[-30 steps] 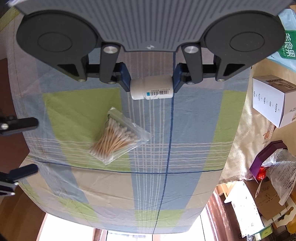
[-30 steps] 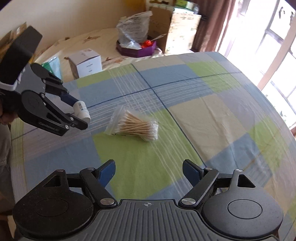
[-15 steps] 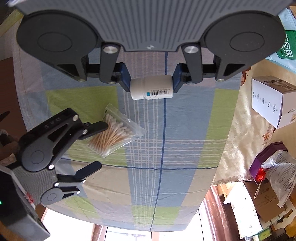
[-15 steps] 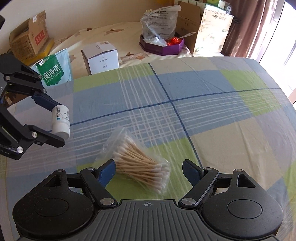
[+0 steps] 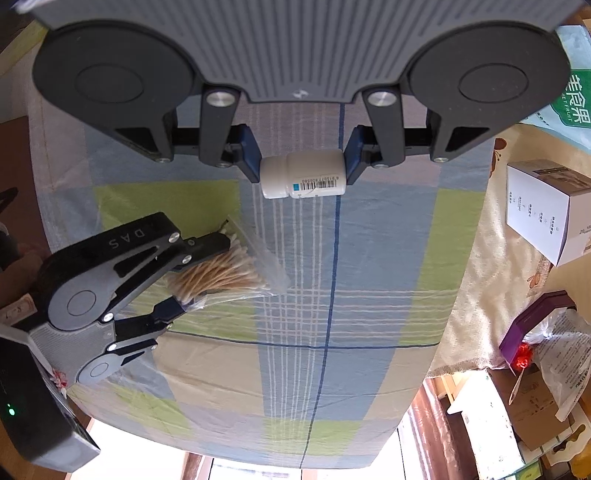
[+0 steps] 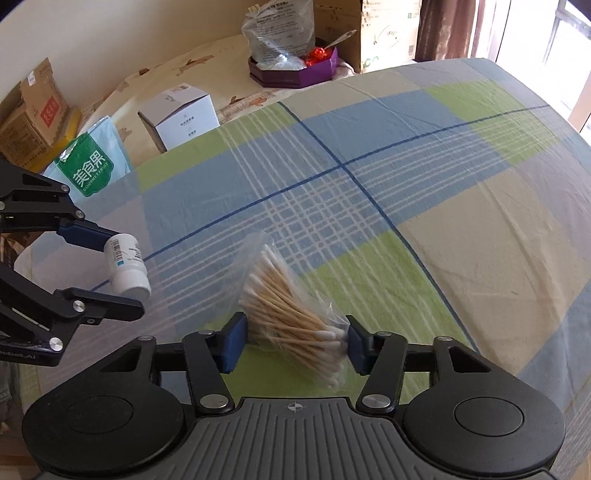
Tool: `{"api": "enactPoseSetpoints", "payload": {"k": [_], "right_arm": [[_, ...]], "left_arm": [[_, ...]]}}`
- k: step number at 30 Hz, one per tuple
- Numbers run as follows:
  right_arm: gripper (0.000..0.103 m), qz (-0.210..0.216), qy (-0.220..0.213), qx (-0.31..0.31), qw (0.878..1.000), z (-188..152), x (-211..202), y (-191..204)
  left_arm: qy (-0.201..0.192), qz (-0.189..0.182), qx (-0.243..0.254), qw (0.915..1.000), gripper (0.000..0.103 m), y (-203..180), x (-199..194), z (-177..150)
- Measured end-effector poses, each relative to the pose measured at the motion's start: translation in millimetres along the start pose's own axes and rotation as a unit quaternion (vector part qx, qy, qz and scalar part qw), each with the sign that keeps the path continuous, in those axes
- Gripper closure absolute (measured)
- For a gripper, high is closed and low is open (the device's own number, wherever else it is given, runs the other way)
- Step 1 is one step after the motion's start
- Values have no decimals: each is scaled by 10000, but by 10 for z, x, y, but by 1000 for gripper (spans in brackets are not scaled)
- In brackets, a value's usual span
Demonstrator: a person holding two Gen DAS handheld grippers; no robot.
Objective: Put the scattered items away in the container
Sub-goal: 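Grasp the cotton swab bag with the right gripper while the left holds the bottle, then carry the pill bottle left and swab bag right over the brown box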
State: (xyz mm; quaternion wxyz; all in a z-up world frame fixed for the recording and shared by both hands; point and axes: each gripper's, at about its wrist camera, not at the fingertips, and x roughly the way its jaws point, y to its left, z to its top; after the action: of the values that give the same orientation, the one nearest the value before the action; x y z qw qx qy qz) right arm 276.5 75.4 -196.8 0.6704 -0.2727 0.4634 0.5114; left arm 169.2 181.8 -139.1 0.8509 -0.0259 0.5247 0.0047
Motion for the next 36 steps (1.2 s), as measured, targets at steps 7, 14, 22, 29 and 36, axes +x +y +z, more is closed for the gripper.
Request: {"api": "enactPoseSetpoints", "payload": {"k": [7, 14, 22, 29, 36], "right_arm": [[76, -326, 326, 362, 9983, -268, -151, 150], [76, -321, -35, 1144, 9929, -522, -566, 220], [76, -172, -739, 1789, 9809, -804, -1235, 376], [76, -256, -1178, 2059, 9711, -1018, -1725, 440], [76, -462, -1546, 2316, 9593, -1313, -2209, 454]], "left_arm": [[-2, -23, 29, 10000, 61, -110, -65, -39], [-41, -34, 68, 10000, 61, -222, -234, -90], [-240, -90, 288, 9993, 61, -468, -518, -98], [-452, -177, 584, 9971, 61, -755, -784, -50], [-661, -314, 895, 9933, 61, -1089, -971, 28]]}}
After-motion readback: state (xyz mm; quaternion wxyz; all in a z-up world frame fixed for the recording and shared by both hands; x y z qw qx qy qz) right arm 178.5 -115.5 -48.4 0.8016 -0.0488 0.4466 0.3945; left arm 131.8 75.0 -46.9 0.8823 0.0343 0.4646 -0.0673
